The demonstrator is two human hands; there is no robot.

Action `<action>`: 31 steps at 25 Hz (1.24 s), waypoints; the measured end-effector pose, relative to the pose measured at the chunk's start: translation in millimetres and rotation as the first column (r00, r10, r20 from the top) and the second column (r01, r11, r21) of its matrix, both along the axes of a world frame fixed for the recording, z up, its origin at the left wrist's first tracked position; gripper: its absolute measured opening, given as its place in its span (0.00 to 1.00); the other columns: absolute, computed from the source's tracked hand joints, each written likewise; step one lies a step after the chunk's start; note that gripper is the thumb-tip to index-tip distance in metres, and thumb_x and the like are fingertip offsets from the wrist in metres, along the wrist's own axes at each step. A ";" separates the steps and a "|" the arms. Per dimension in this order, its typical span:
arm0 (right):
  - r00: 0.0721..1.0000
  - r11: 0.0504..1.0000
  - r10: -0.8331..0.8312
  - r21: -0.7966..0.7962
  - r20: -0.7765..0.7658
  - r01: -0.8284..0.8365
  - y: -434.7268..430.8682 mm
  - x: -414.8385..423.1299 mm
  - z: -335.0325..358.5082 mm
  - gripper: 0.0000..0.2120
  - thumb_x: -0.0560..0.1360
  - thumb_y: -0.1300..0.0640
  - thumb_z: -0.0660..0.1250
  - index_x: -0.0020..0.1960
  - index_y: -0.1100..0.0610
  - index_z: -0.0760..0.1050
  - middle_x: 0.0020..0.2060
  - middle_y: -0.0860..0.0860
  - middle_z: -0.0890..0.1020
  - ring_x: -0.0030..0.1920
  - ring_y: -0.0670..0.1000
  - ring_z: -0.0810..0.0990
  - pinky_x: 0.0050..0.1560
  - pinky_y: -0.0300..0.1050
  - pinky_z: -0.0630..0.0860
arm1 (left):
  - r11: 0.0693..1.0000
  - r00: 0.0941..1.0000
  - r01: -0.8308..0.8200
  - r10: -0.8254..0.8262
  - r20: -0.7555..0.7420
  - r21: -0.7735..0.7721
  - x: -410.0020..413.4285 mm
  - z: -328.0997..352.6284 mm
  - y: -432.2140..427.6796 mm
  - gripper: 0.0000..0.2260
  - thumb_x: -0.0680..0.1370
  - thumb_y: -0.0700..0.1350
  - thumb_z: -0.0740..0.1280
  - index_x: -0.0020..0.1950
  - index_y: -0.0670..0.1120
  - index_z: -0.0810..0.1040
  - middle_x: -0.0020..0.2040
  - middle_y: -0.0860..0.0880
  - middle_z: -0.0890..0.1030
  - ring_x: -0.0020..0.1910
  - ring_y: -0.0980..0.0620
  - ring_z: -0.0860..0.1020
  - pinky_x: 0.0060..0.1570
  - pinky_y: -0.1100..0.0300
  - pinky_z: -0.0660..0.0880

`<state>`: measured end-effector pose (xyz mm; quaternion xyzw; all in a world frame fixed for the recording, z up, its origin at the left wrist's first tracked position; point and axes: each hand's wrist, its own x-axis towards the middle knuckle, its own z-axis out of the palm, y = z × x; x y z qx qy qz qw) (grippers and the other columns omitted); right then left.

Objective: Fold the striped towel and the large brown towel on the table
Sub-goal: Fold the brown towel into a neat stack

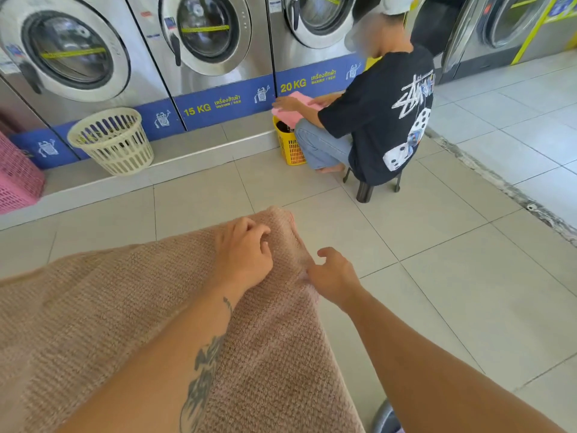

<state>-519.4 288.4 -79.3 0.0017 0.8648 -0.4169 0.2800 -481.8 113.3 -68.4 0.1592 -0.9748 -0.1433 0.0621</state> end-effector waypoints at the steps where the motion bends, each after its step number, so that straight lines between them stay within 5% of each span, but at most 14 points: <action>1: 0.999 1.000 0.013 -0.012 -0.036 -0.014 0.9 9.2 2.4 0.27 0.76 0.47 0.61 0.72 0.56 0.66 0.63 0.58 0.77 0.58 0.57 0.79 0.55 0.49 0.77 | 1.000 1.000 0.008 -0.008 0.025 0.014 7.0 0.0 2.7 0.15 0.80 0.47 0.62 0.66 0.52 0.75 0.59 0.54 0.70 0.63 0.52 0.69 0.70 0.47 0.62; 7: 0.988 0.989 0.145 0.006 -0.045 -0.145 33.5 68.2 20.2 0.23 0.79 0.49 0.60 0.73 0.53 0.66 0.67 0.58 0.71 0.59 0.55 0.75 0.55 0.47 0.73 | 0.984 0.996 -0.066 0.074 -0.046 0.164 83.0 4.7 34.3 0.10 0.79 0.43 0.63 0.57 0.52 0.79 0.56 0.56 0.71 0.58 0.54 0.70 0.64 0.52 0.68; 9: 0.985 0.985 0.172 0.017 0.012 -0.172 52.0 89.2 26.0 0.24 0.79 0.50 0.61 0.74 0.53 0.65 0.69 0.58 0.71 0.57 0.54 0.75 0.54 0.45 0.71 | 0.990 0.999 -0.027 0.032 -0.032 0.136 115.4 1.1 48.0 0.10 0.78 0.43 0.64 0.57 0.51 0.80 0.57 0.55 0.72 0.58 0.53 0.70 0.66 0.50 0.68; 12: 0.979 0.980 0.193 0.026 0.062 -0.195 82.6 129.4 30.4 0.24 0.80 0.51 0.59 0.76 0.52 0.63 0.69 0.58 0.72 0.68 0.56 0.72 0.59 0.44 0.69 | 0.996 0.999 -0.001 0.006 -0.054 0.089 161.4 -4.5 66.2 0.11 0.76 0.40 0.66 0.56 0.48 0.81 0.58 0.52 0.74 0.60 0.50 0.72 0.66 0.48 0.66; 17: 0.944 0.936 0.325 0.122 0.066 -0.331 140.6 203.5 29.6 0.26 0.80 0.52 0.59 0.77 0.50 0.59 0.70 0.57 0.71 0.69 0.55 0.71 0.66 0.51 0.69 | 0.994 0.995 -0.099 0.098 0.012 0.046 262.3 -6.2 114.0 0.17 0.76 0.40 0.66 0.63 0.51 0.78 0.65 0.49 0.72 0.65 0.47 0.70 0.68 0.47 0.65; 23: 0.880 0.873 0.451 0.132 0.146 -0.469 215.4 269.5 26.3 0.31 0.79 0.48 0.58 0.79 0.47 0.53 0.59 0.56 0.80 0.57 0.57 0.79 0.58 0.53 0.75 | 0.949 0.947 -0.309 0.301 0.113 0.059 366.1 -4.7 219.8 0.19 0.78 0.46 0.60 0.69 0.53 0.73 0.72 0.49 0.67 0.70 0.45 0.66 0.72 0.45 0.62; 26: 0.792 0.791 0.594 0.077 0.143 -0.607 261.9 296.3 31.3 0.31 0.77 0.58 0.60 0.78 0.46 0.56 0.37 0.50 0.79 0.37 0.49 0.76 0.40 0.41 0.72 | 0.951 0.957 -0.284 0.273 0.101 0.119 402.1 -0.3 298.7 0.19 0.76 0.48 0.59 0.67 0.53 0.74 0.69 0.50 0.68 0.69 0.46 0.67 0.69 0.48 0.64; 31: 0.646 0.648 0.740 0.060 0.187 -0.759 312.7 321.9 37.9 0.29 0.78 0.66 0.56 0.75 0.45 0.62 0.37 0.49 0.76 0.35 0.45 0.73 0.38 0.33 0.70 | 0.955 0.895 -0.241 0.150 0.419 0.172 419.7 17.5 375.9 0.33 0.76 0.51 0.61 0.79 0.61 0.51 0.81 0.48 0.38 0.79 0.44 0.36 0.74 0.35 0.38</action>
